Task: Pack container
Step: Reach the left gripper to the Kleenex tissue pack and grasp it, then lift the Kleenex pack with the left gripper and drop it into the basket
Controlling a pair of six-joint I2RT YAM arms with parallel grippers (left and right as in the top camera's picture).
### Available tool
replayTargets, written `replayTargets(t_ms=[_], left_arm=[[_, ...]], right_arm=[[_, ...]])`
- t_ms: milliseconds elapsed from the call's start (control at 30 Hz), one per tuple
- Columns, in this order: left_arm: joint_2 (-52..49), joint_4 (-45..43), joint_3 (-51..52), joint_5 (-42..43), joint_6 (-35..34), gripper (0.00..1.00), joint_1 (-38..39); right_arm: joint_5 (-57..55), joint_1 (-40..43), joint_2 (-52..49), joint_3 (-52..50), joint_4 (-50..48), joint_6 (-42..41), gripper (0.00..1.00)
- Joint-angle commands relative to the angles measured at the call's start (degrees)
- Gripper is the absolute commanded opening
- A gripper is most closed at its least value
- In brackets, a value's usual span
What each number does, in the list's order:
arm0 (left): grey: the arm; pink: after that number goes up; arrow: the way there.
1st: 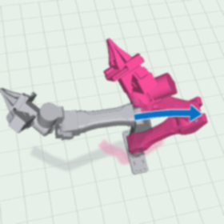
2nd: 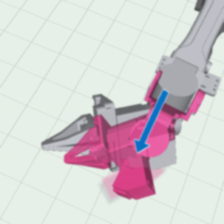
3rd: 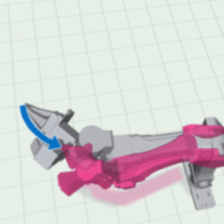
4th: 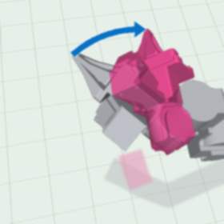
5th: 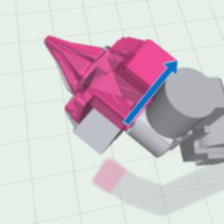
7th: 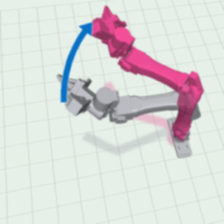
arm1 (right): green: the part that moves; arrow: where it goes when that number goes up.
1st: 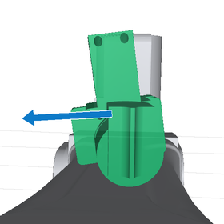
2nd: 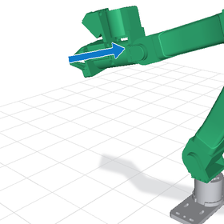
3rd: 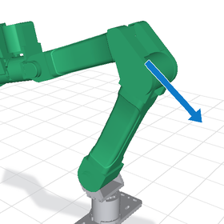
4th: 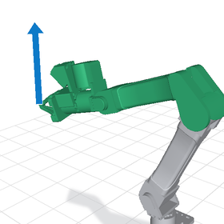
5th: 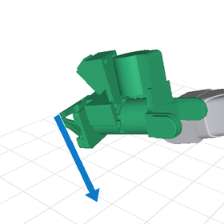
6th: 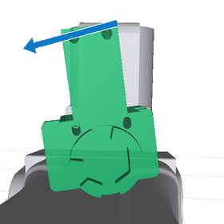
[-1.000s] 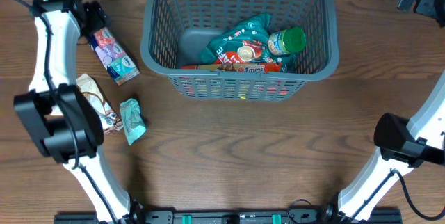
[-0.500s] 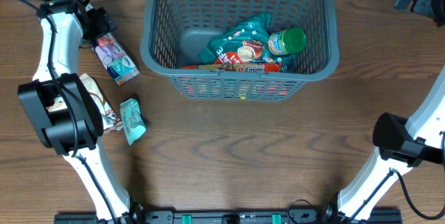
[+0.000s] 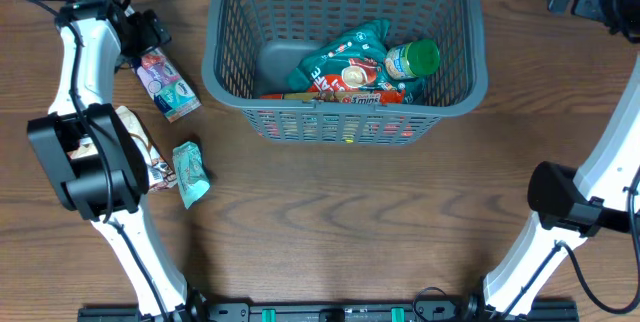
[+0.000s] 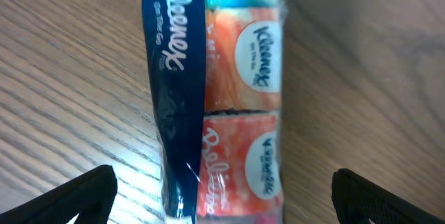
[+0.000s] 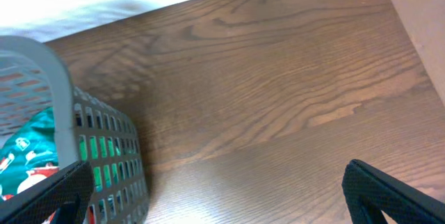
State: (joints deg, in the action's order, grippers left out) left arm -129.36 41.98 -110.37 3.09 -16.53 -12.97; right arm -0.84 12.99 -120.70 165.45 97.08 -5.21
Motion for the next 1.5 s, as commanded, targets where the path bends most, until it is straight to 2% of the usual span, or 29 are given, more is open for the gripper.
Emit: replayTargets(t_ms=[0,467,633,700,767,800,1033,1133,1200,1233,1267,1467], left_arm=[[-3.8,0.2,-0.6,0.6,-0.3,0.99,-0.1],[-7.8,-0.7,-0.6,0.3,-0.1,0.99,-0.1],[-7.7,-0.4,-0.6,0.3,-0.1,0.85,-0.2],[-7.7,0.5,-0.6,0.4,-0.1,0.68,-0.1],[-7.7,1.7,-0.6,0.4,-0.1,0.48,-0.1],[-7.6,2.6,-0.6,0.5,-0.1,0.44,-0.1],[-4.4,7.8,-0.6,0.9,-0.1,0.39,-0.1],[-0.3,8.4,-0.6,0.9,0.0,0.32,-0.1],[3.6,8.3,-0.6,0.8,0.0,0.24,-0.1],[5.7,8.1,-0.6,0.8,0.0,0.08,-0.1],[8.2,8.1,-0.6,0.8,0.0,0.06,-0.1],[23.2,9.7,-0.7,2.0,3.7,0.06,0.1]], right_arm=[[-0.2,-0.5,-0.4,0.1,0.2,1.5,0.99],[-0.2,-0.5,-0.4,0.1,0.2,1.5,0.99],[-0.2,-0.5,-0.4,0.1,0.2,2.2,0.99],[-0.2,-0.5,-0.4,0.1,0.2,2.8,0.99],[-0.2,-0.5,-0.4,0.1,0.2,2.8,0.99],[-0.2,-0.5,-0.4,0.1,0.2,2.8,0.99],[-0.2,-0.5,-0.4,0.1,0.2,4.3,0.99],[-0.2,-0.5,-0.4,0.1,0.2,4.9,0.99],[-0.2,-0.5,-0.4,0.1,0.2,5.4,0.99],[-0.2,-0.5,-0.4,0.1,0.2,5.6,0.99],[-0.2,-0.5,-0.4,0.1,0.2,5.8,0.99],[-0.2,-0.5,-0.4,0.1,0.2,7.2,0.99]])
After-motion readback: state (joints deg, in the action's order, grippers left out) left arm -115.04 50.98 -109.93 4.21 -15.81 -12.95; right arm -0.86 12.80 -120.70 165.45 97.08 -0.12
